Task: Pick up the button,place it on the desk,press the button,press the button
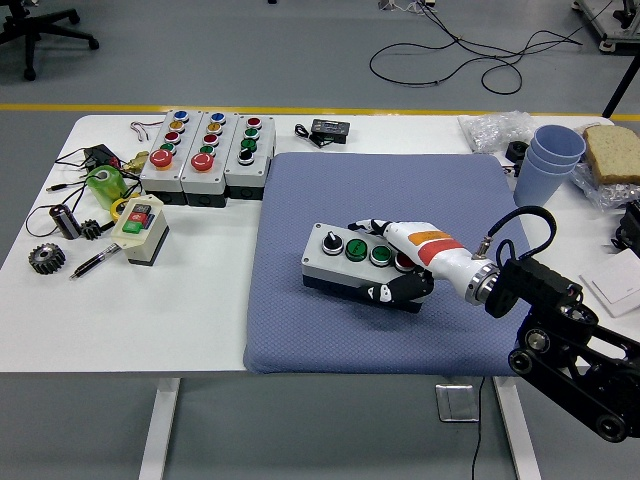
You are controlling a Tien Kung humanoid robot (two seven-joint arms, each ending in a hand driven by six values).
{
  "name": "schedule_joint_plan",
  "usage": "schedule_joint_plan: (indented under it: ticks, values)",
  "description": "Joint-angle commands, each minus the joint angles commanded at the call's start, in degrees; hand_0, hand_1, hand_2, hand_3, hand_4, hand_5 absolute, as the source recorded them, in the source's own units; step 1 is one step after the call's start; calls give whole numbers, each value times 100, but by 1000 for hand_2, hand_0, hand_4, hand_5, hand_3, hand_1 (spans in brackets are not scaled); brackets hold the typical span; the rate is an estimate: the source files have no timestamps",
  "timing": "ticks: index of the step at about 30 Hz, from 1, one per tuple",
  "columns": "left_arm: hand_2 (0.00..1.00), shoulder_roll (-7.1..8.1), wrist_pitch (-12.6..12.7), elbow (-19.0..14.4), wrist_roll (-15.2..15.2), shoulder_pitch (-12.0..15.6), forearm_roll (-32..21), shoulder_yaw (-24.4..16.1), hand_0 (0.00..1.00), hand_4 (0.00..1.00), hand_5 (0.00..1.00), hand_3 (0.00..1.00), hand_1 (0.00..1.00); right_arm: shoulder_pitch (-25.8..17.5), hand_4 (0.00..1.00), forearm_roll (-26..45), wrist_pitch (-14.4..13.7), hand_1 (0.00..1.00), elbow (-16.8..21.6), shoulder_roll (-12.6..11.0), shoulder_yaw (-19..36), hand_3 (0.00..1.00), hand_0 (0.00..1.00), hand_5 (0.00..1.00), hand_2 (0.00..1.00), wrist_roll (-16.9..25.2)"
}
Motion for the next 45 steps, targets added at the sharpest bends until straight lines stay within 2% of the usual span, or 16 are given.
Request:
schedule_joint_plan:
  ticks: [3,4,10,16,17,22,23,25,28,29,34,35,40,41,45]
  values:
    - [683,0,1,0,2,-2,-3,4,603,376,712,551,634,110,623,-111,-13,110,-172,41,-76,542,30,2,420,341]
    - [683,0,1,0,1,-2,-5,6,603,376,711,551,634,139,614,-138,-5,196,-206,48,-96,547,61,2,437,405]
    - [683,0,3,0,-3,-3,-27,22,603,376,711,551,634,446,614,-235,162,196,-446,53,-279,547,61,2,437,794]
    - [682,0,0,0,4,-2,-11,20,603,377,711,551,634,652,618,-222,339,205,-756,80,-385,548,80,2,451,947]
    - [681,0,-1,0,7,-3,4,12,603,376,709,551,634,667,649,-241,367,270,-816,91,-385,549,213,2,484,961]
    - [681,0,1,0,9,-4,13,14,603,376,709,551,634,678,649,-310,458,270,-933,104,-370,549,213,2,484,986]
    - [681,0,1,0,8,-4,11,16,603,378,709,551,634,678,750,-326,478,390,-943,103,-368,568,430,42,537,984]
    - [681,0,-1,0,13,-5,45,-6,603,378,709,551,634,667,750,-449,637,390,-963,109,-325,568,430,42,537,923]
    - [681,0,-11,0,17,-6,61,4,603,378,709,551,634,646,750,-531,686,390,-970,126,-274,568,430,42,537,946]
    - [681,0,-15,0,21,-5,80,-2,603,378,706,550,634,639,834,-585,698,604,-965,135,-258,644,734,86,699,956]
    - [681,0,-20,0,30,3,124,-26,603,378,706,550,634,623,834,-670,734,604,-953,142,-232,644,734,86,699,937]
    - [683,0,-21,0,29,6,124,-25,604,380,707,551,634,618,864,-687,748,715,-952,142,-225,772,861,81,824,922]
    - [683,0,-22,0,31,17,144,-42,604,380,707,551,634,555,864,-654,794,715,-902,114,-155,772,861,81,824,846]
    - [682,0,-22,0,31,18,140,-39,604,379,706,550,634,545,886,-669,776,763,-884,112,-137,865,939,93,880,802]
    - [682,0,-19,0,27,18,115,-28,604,379,706,550,634,506,886,-682,791,763,-811,97,-34,865,939,93,880,702]
